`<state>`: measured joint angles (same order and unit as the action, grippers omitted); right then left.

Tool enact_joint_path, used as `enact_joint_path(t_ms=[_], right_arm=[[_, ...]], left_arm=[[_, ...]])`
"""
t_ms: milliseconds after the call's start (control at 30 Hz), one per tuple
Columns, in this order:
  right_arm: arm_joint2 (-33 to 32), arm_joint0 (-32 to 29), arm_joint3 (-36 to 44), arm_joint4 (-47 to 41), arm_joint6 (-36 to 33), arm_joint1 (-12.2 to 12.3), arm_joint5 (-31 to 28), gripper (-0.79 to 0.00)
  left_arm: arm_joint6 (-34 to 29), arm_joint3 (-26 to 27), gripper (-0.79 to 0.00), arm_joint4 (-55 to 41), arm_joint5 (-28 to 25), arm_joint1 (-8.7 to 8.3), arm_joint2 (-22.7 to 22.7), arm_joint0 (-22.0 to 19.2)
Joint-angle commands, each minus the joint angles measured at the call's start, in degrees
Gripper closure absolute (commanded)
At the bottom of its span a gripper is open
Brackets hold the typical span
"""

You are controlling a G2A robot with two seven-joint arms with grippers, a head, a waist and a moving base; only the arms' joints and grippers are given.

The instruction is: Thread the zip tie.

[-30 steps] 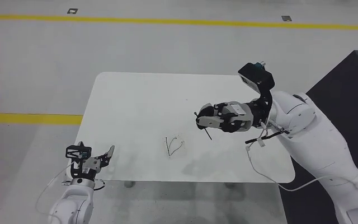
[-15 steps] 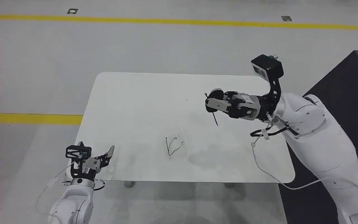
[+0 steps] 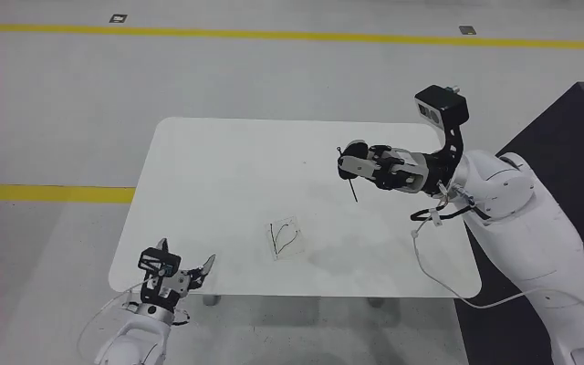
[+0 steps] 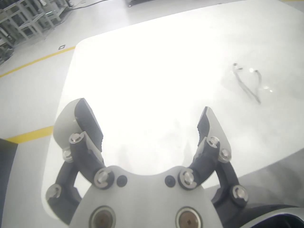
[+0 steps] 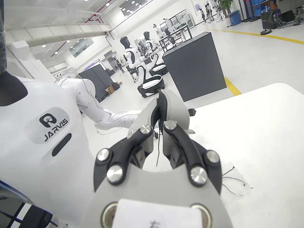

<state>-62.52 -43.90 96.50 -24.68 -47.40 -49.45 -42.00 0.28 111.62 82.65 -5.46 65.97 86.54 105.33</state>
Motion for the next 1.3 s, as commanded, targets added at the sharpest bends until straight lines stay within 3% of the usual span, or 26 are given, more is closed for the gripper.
enact_joint_path(t_ms=[0,100,500,567,733,867,1267], right_arm=[[0.0,0.0,0.0,0.0,0.0,0.0,0.0,0.0],[0.0,0.0,0.0,0.0,0.0,0.0,0.0,0.0],[0.0,0.0,0.0,0.0,0.0,0.0,0.0,0.0],[0.0,0.0,0.0,0.0,0.0,0.0,0.0,0.0],[0.0,0.0,0.0,0.0,0.0,0.0,0.0,0.0],[0.0,0.0,0.0,0.0,0.0,0.0,0.0,0.0],[0.0,0.0,0.0,0.0,0.0,0.0,0.0,0.0]], left_arm=[[-0.52,2.4,-0.785,0.65,-0.83,0.17,-2.63,0.62],[-1.95,4.1,-0.785,-0.23,-1.23,0.45,-5.33,0.03],[-2.38,4.29,-0.785,-3.21,-2.92,0.62,-6.65,-0.16],[-4.99,5.46,-0.785,-2.3,-4.36,0.8,-9.84,-1.2],[-10.52,5.85,-0.785,4.95,3.26,2.7,-23.17,-8.62],[-12.47,3.82,-0.785,1.47,9.92,4.59,-28.53,-15.44],[-12.29,3.61,-0.785,0.48,8.57,4.74,-29.77,-15.36]])
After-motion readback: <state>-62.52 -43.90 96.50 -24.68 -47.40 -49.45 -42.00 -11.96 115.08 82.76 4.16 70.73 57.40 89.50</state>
